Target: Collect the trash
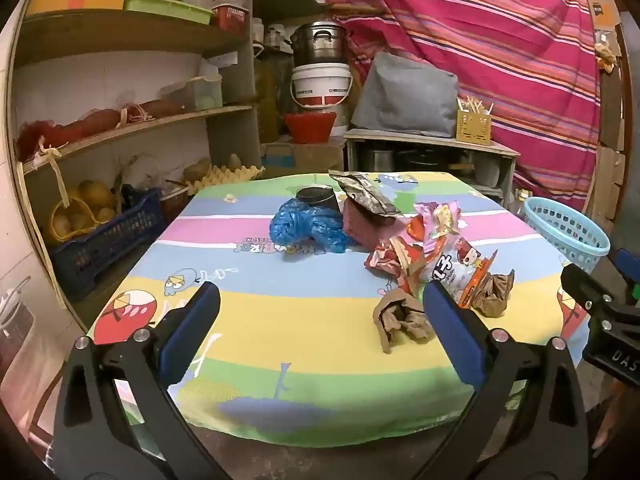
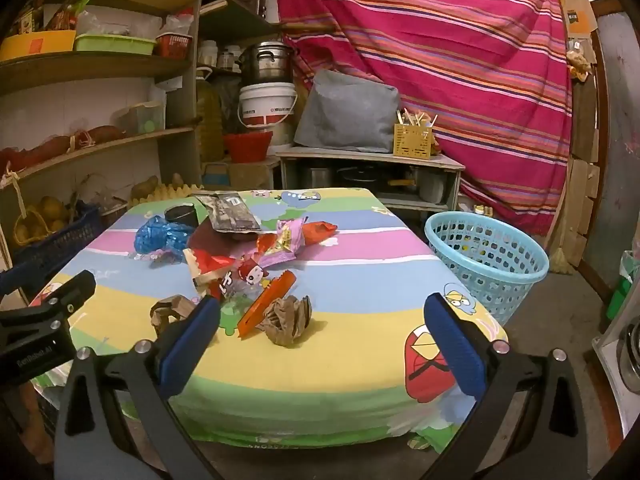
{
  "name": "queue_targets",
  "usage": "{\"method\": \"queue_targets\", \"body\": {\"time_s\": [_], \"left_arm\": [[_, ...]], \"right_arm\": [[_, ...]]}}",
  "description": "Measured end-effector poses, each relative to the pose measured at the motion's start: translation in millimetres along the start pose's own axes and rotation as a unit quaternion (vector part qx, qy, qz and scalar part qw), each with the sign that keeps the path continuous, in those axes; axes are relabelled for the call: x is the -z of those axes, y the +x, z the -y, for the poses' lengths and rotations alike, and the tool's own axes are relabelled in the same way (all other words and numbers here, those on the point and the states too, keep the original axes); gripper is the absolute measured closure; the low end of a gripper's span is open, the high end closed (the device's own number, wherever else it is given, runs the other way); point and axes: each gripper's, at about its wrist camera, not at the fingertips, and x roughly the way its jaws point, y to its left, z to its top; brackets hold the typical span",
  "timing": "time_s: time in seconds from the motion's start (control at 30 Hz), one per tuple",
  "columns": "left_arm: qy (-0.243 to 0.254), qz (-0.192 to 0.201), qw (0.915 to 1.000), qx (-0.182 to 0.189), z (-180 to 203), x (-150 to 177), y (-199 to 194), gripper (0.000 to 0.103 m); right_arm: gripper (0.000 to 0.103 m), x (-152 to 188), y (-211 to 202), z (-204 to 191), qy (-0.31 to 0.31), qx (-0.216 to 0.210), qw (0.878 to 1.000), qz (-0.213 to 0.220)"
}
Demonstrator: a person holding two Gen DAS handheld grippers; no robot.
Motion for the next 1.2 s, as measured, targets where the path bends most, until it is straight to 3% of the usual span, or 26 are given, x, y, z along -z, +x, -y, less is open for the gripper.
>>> {"method": "queue_targets", "body": {"time_s": [1.2], "left_arm": [[0.005,0.002,1.0,-0.003,1.6,-0.5,5.0,0.005]], "right_arm": [[0.004,-2.1,-2.6,4.4,0.011,-0.003,1.0,0.015]]}}
